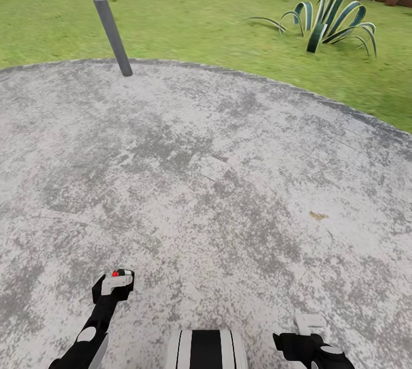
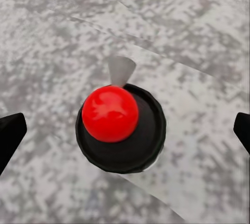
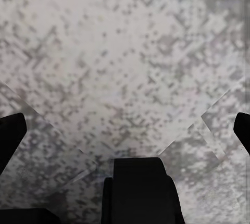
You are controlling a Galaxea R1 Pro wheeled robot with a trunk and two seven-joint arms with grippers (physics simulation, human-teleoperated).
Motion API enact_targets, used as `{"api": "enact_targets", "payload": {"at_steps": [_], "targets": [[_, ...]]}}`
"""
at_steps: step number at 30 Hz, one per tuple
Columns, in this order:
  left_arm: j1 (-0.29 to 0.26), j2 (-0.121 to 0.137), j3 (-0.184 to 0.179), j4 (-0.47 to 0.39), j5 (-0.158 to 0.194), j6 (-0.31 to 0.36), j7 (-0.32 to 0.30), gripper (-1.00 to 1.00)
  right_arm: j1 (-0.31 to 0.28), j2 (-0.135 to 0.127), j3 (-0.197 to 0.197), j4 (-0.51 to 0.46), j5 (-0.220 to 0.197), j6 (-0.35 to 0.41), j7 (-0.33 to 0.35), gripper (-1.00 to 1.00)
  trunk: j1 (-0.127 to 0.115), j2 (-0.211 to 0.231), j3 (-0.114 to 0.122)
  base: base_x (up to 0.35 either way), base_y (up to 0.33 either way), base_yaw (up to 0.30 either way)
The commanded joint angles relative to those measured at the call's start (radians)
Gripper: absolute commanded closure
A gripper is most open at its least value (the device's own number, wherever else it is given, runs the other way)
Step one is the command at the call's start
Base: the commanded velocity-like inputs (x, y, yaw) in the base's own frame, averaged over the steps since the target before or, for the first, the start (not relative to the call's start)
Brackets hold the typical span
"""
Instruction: Pick up the pesticide atomizer in the garden and spray insectifuge to fully cover both potted plants in the garden.
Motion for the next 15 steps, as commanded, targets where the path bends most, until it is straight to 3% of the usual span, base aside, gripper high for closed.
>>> {"api": "enact_targets", "payload": {"at_steps": [1, 13, 14, 15], "targets": [[-0.001, -0.001, 0.005, 0.001, -0.010, -0.004, 0.000, -1.00, 0.000, 0.000, 0.000, -0.001, -0.001, 0.005, 0.000, -1.00, 0.000, 0.000, -0.001, 0.000, -0.019, 0.000], [-0.001, -0.001, 0.006, 0.002, -0.010, -0.004, 0.000, -1.00, 0.000, 0.000, 0.000, -0.001, -0.001, 0.005, 0.000, -1.00, 0.000, 0.000, -0.001, 0.000, -0.003, 0.000], [-0.001, -0.001, 0.007, 0.002, -0.010, -0.004, -0.001, 1.00, 0.000, 0.000, 0.000, -0.001, -0.001, 0.005, 0.000, -1.00, 0.000, 0.000, -0.001, 0.000, 0.000, 0.000], [-0.001, -0.001, 0.007, 0.002, -0.010, -0.004, 0.000, 1.00, 0.000, 0.000, 0.000, -0.001, -0.001, 0.005, 0.000, -1.00, 0.000, 0.000, -0.001, 0.000, 0.000, 0.000]]}}
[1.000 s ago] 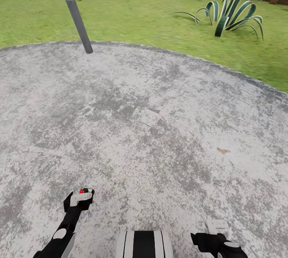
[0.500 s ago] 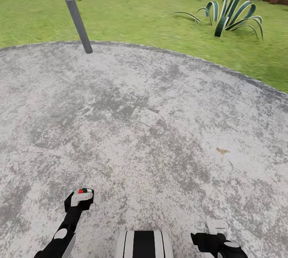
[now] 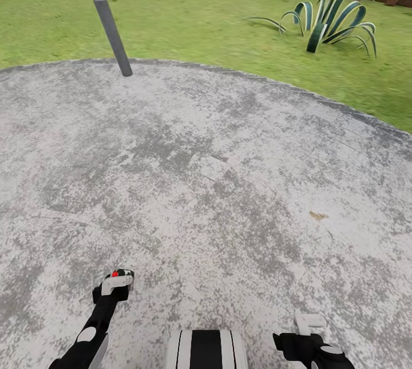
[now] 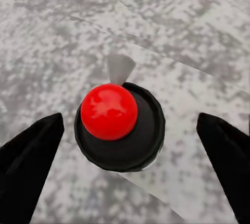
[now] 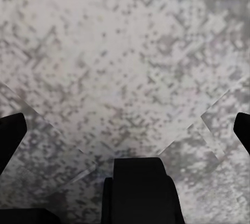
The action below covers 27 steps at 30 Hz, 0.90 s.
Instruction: Pick up the pesticide atomizer in the garden and spray insectifuge to fully cover both potted plants in the garden.
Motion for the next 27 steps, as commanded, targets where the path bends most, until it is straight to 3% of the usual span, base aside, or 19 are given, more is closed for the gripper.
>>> {"api": "enact_targets", "payload": {"at_steps": [1, 25, 27], "targets": [[-0.001, -0.001, 0.005, 0.001, -0.011, -0.004, 0.000, 1.00, 0.000, 0.000, 0.000, -0.001, -0.001, 0.005, 0.000, -1.00, 0.000, 0.000, -0.001, 0.000, 0.000, 0.000], [-0.001, -0.001, 0.005, -0.001, -0.011, -0.004, -0.001, 1.00, 0.000, 0.000, 0.000, -0.001, -0.001, 0.005, 0.000, -1.00, 0.000, 0.000, -0.001, 0.000, 0.000, 0.000], [-0.001, -0.001, 0.005, -0.001, -0.011, -0.004, -0.001, 1.00, 0.000, 0.000, 0.000, -0.001, -0.001, 0.005, 0.000, -1.00, -0.001, 0.000, 0.007, 0.000, 0.000, 0.000]]}}
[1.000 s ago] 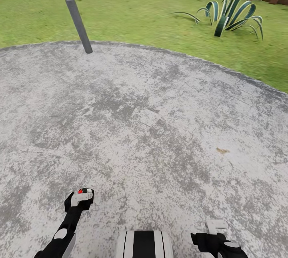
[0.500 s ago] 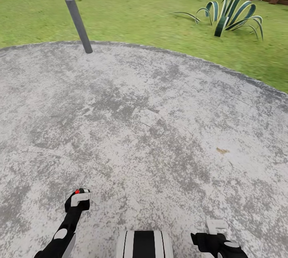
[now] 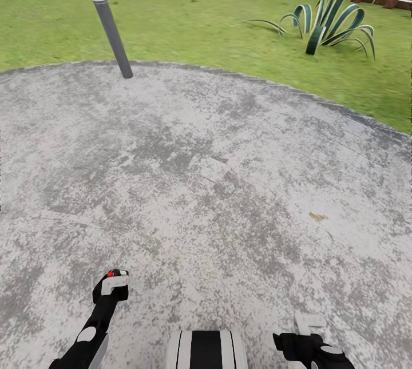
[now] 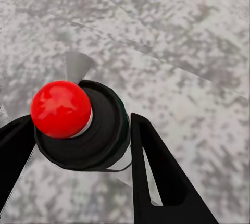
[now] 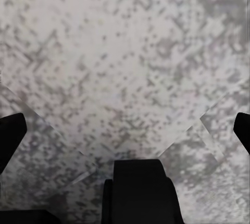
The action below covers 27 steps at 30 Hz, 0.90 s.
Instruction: Pick up the pesticide atomizer in the garden and spray insectifuge to fully cover both potted plants in the garden.
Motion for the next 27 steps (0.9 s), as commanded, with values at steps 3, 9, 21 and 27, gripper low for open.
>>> {"api": "enact_targets", "payload": {"at_steps": [3, 9, 21, 27], "targets": [[-0.001, -0.001, 0.005, 0.001, -0.010, -0.004, -0.001, 1.00, 0.000, 0.000, 0.000, -0.001, -0.001, 0.005, 0.000, -1.00, -0.001, 0.001, 0.011, 0.000, 0.000, 0.000], [-0.001, -0.001, 0.005, 0.000, -0.010, -0.003, -0.001, 1.00, 0.000, 0.000, 0.000, -0.001, 0.000, 0.005, 0.000, -1.00, -0.004, 0.002, 0.034, 0.000, 0.000, 0.000], [-0.001, -0.001, 0.005, -0.062, -0.010, 0.001, -0.002, 1.00, 0.000, 0.001, 0.000, -0.003, 0.002, -0.003, 0.000, -1.00, -0.010, 0.005, 0.081, 0.000, 0.000, 0.000], [-0.001, -0.002, 0.004, -0.104, -0.009, 0.055, -0.006, 1.00, 0.000, -0.002, -0.027, -0.065, 0.005, -0.003, -0.001, -1.00, -0.012, 0.006, 0.104, 0.000, 0.000, 0.000]]}}
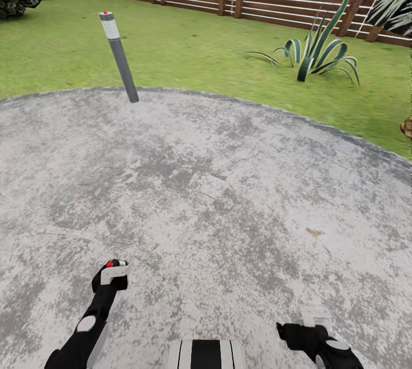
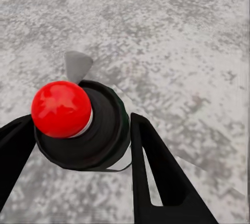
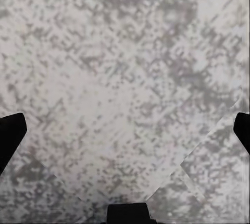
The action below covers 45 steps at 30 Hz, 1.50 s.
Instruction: Pick up the pesticide atomizer in the garden and spray insectifuge to fully cover both potted plants in the garden.
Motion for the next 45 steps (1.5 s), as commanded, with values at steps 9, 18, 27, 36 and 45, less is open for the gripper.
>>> {"api": "enact_targets", "payload": {"at_steps": [9, 18, 27, 36, 45], "targets": [[0.007, -0.026, 0.006, -0.301, -0.007, 0.382, -0.003, 1.00, 0.003, 0.000, -0.085, -0.047, 0.000, 0.013, 0.001, -1.00, -0.004, 0.002, 0.034, 0.000, 0.000, 0.000], [0.007, -0.026, -0.051, -0.508, -0.007, 0.687, -0.010, 1.00, 0.007, 0.001, -0.099, -0.043, 0.001, 0.013, 0.001, -1.00, -0.008, 0.004, 0.069, 0.000, 0.000, 0.000], [0.007, -0.027, -0.150, -0.589, -0.007, 0.804, -0.010, 1.00, 0.007, 0.002, -0.098, -0.046, 0.004, 0.013, 0.001, -1.00, -0.012, 0.006, 0.104, 0.000, 0.000, 0.000], [0.012, -0.029, -0.151, -0.586, 0.005, 0.808, -0.009, 1.00, 0.007, 0.003, -0.100, -0.047, 0.004, 0.013, 0.001, -1.00, -0.016, 0.008, 0.139, 0.000, 0.000, 0.092], [0.012, -0.030, -0.152, -0.588, 0.068, 0.846, -0.009, 1.00, 0.007, 0.003, -0.100, -0.047, 0.004, 0.013, -0.001, -1.00, -0.018, 0.009, 0.157, 0.000, 0.000, 0.244]]}}
